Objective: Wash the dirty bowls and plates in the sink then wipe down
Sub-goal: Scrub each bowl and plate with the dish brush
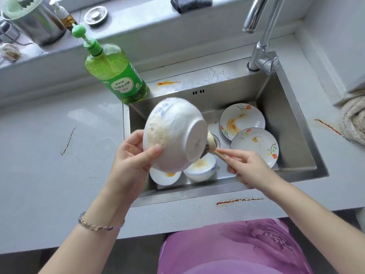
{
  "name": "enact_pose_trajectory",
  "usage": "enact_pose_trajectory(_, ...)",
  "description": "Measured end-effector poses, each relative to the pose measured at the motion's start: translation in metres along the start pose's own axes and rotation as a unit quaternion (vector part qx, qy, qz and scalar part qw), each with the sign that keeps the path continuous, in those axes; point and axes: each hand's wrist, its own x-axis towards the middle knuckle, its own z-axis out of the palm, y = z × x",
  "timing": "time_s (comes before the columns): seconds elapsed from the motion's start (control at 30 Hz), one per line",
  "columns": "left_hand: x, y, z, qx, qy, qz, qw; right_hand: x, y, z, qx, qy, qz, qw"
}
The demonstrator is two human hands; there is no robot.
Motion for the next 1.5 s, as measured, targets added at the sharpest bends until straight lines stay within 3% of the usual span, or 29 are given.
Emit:
enact_pose_trajectory(0.13, 0.018, -0.004, 0.028, -0.033, 0.107, 0.033, 0.993, -0.008, 0.001, 0.035, 0.021, -0.022, -0.042, 0.999)
enact_pose_trajectory(0.2, 0.029, -0.005, 0.038, -0.039, 0.152, 0.035, 0.987, -0.012, 0.000, 0.044, 0.013, 0.015, -0.051, 0.999)
enact_pose_trajectory(0.37, 0.041, -0.006, 0.039, -0.096, 0.216, -0.003, 0.972, -0.002, 0.002, 0.028, 0.100, 0.098, 0.021, 0.990)
enact_pose_trajectory(0.47, 0.038, -0.013, 0.042, -0.114, 0.225, -0.018, 0.967, -0.006, -0.008, 0.033, 0.147, 0.067, 0.024, 0.987)
enact_pose_trajectory(0.6, 0.040, -0.015, 0.038, -0.090, 0.264, 0.007, 0.960, -0.030, -0.019, 0.053, 0.094, 0.024, -0.072, 0.993)
enact_pose_trajectory(0.73, 0.035, -0.018, 0.037, -0.058, 0.250, 0.005, 0.966, -0.018, -0.020, 0.046, 0.061, 0.082, -0.060, 0.993)
enact_pose_trajectory(0.87, 0.033, -0.023, 0.035, -0.030, 0.245, -0.001, 0.969, -0.030, -0.022, 0.051, 0.028, 0.063, -0.129, 0.989)
enact_pose_trajectory(1.1, 0.012, -0.038, 0.026, 0.109, 0.135, -0.028, 0.984, -0.010, -0.033, 0.023, -0.042, 0.105, -0.173, 0.978)
enact_pose_trajectory(1.2, 0.003, -0.041, 0.024, 0.093, 0.109, -0.036, 0.989, 0.003, -0.028, 0.008, -0.038, 0.113, -0.135, 0.984)
enact_pose_trajectory(1.5, 0.015, -0.042, 0.014, 0.029, 0.161, -0.039, 0.986, -0.018, 0.012, 0.022, -0.012, 0.055, -0.052, 0.997)
